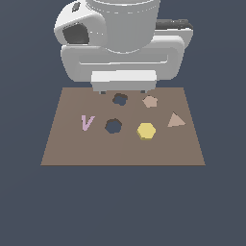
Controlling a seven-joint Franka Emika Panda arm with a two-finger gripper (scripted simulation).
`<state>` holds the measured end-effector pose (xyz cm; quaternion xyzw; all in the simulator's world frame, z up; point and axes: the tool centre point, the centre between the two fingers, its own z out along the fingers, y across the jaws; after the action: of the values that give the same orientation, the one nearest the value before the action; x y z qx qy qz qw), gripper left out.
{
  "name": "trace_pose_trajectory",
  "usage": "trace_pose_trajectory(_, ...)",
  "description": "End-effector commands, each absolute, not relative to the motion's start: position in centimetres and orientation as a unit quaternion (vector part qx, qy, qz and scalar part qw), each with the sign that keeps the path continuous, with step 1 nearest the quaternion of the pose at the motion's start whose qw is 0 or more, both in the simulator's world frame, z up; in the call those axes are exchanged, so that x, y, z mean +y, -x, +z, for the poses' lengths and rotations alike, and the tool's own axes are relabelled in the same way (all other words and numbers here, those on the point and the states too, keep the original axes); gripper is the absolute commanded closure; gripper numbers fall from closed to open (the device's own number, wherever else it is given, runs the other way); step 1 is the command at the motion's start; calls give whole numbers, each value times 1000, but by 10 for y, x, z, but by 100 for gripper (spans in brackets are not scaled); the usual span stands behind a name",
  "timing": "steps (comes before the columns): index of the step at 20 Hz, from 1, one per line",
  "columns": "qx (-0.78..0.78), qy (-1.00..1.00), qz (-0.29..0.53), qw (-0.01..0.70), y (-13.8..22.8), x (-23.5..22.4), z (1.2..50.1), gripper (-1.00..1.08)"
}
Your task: Insert a designated object into the corresponding slot on a board.
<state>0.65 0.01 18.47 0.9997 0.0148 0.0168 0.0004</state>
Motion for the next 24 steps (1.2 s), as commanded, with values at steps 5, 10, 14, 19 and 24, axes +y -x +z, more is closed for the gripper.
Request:
trace_pose_trajectory(5, 10, -1000, 17, 0, -7, 1, 183, -92)
trace_pose_trajectory(10, -7, -1000, 16, 1, -8, 6, 175, -92)
trace_pose_trajectory(14, -31, -999, 14, 1, -9, 13, 164, -92)
trace_pose_trajectory(19, -74, -997, 12, 1, -13, 25, 144, -92)
trace_pose_trajectory(24, -133, -991, 9, 1, -19, 41, 116, -92)
